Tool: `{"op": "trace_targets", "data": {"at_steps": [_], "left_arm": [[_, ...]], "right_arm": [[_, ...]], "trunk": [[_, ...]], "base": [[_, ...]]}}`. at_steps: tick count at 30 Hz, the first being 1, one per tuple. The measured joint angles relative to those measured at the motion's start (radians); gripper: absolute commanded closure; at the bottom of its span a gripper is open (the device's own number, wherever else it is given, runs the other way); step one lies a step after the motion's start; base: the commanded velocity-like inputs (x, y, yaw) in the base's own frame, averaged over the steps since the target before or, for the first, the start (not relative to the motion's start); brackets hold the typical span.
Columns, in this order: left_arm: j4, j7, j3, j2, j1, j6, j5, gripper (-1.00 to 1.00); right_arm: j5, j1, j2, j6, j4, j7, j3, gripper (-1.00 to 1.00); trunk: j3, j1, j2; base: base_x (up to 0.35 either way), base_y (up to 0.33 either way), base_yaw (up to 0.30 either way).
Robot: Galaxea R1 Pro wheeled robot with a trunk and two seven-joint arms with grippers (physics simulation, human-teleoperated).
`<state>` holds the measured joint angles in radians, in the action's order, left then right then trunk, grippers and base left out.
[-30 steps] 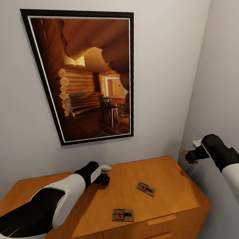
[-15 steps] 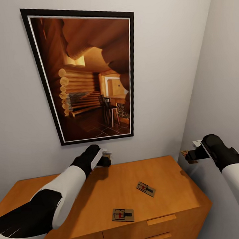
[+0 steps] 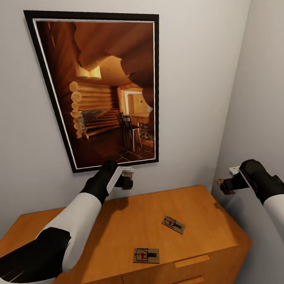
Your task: Take the four mousetraps from the cabinet in the bathroom and place them on the bathroom floor. Make sure all four end up on the same floor surface, and ensure that at least two of them are either under or directly next to the same bathroom sink.
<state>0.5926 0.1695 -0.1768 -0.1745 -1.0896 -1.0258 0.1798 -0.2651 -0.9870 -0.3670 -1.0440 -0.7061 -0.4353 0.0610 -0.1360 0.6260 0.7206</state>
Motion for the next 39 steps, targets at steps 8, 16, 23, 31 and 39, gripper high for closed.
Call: {"op": "trace_targets", "data": {"at_steps": [8, 16, 23, 31, 39], "left_arm": [[-0.015, 0.000, -0.001, 0.000, 0.000, 0.000, 0.002, 1.00], [-0.047, -0.001, -0.001, 0.000, 0.000, 0.000, 0.003, 1.00], [-0.096, -0.001, -0.001, 0.000, 0.000, 0.000, 0.003, 1.00], [-0.115, -0.003, 0.000, 0.000, 0.001, -0.001, 0.003, 1.00], [-0.119, -0.003, 0.001, 0.000, 0.000, -0.002, 0.095, 1.00]], "right_arm": [[0.000, 0.000, 0.001, 0.000, 0.000, 0.000, 0.001, 1.00], [0.000, 0.000, 0.004, 0.001, 0.000, 0.001, 0.002, 1.00], [0.004, 0.000, 0.020, 0.008, 0.000, 0.006, 0.004, 1.00], [0.024, 0.002, 0.029, 0.008, 0.000, -0.001, -0.002, 1.00], [0.034, 0.026, 0.118, 0.020, -0.002, 0.018, 0.000, 1.00]], "trunk": [[0.000, 0.001, 0.000], [0.000, 0.001, 0.000], [0.000, 0.001, 0.000], [0.000, 0.001, 0.000], [0.000, 0.001, 0.000]], "base": [[-0.148, 0.000, 0.000], [-0.335, 0.000, 0.000], [-0.346, 0.008, 0.000], [-0.346, 0.073, 0.000], [-0.346, 0.083, 0.000]]}}
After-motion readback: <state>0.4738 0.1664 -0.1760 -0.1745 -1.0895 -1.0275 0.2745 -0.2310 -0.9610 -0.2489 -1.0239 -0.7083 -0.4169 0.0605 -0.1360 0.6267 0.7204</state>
